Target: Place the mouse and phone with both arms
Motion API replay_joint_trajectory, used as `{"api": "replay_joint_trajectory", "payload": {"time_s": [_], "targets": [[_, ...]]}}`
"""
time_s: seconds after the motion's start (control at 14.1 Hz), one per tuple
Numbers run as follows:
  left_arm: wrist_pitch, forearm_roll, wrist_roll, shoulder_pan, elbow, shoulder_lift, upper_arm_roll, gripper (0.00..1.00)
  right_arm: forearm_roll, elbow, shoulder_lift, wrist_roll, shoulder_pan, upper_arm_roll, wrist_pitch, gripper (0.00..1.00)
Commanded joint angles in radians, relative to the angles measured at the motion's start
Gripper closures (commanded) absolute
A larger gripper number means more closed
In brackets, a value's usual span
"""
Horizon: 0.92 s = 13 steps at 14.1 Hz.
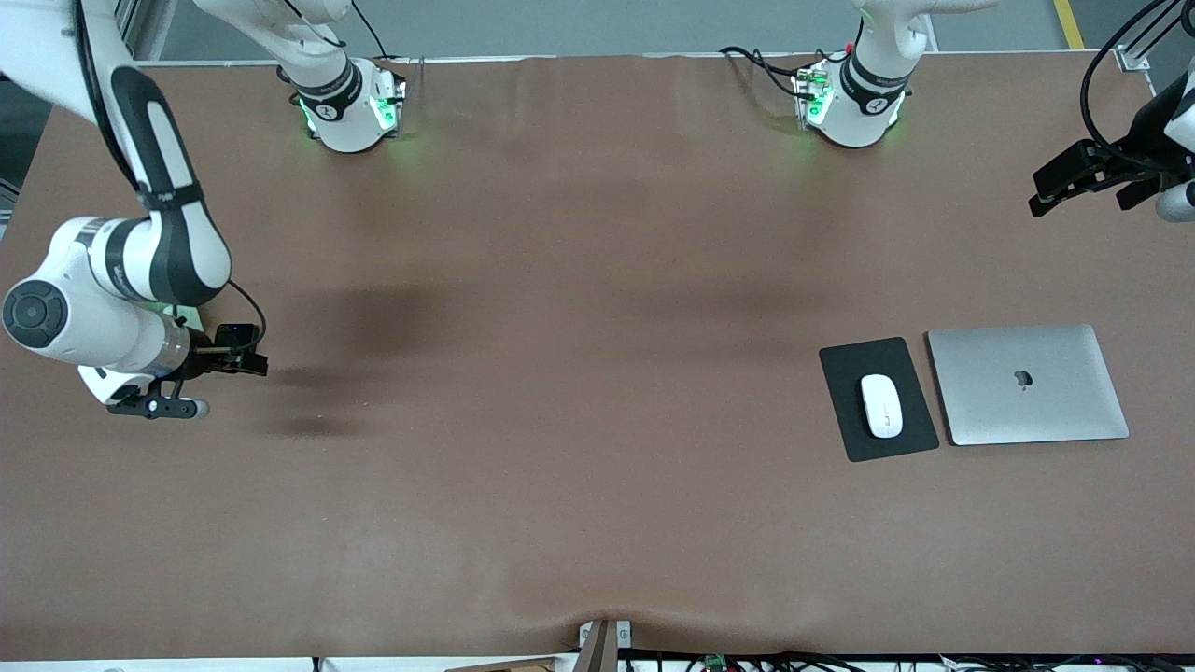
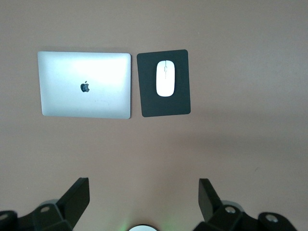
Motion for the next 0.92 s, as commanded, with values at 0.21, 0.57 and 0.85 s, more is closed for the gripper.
{"api": "replay_joint_trajectory", "payload": {"time_s": [0.21,0.57,0.85], "targets": [[-0.003,0.000,0.025,0.002,-0.010,-0.017,-0.002,0.00,-0.005,0.299,-0.090,0.047,0.026,-0.004,-0.377,0.00],[-0.003,0.000,0.030,0.007,-0.010,-0.015,-0.002,0.00,-0.002,0.363,-0.214,0.052,0.153,-0.142,-0.515,0.00],[-0.003,0.000,0.031,0.007,-0.004,-0.015,-0.001,0.00,0.038,0.356,-0.285,0.057,0.177,-0.188,-0.561,0.00]]}}
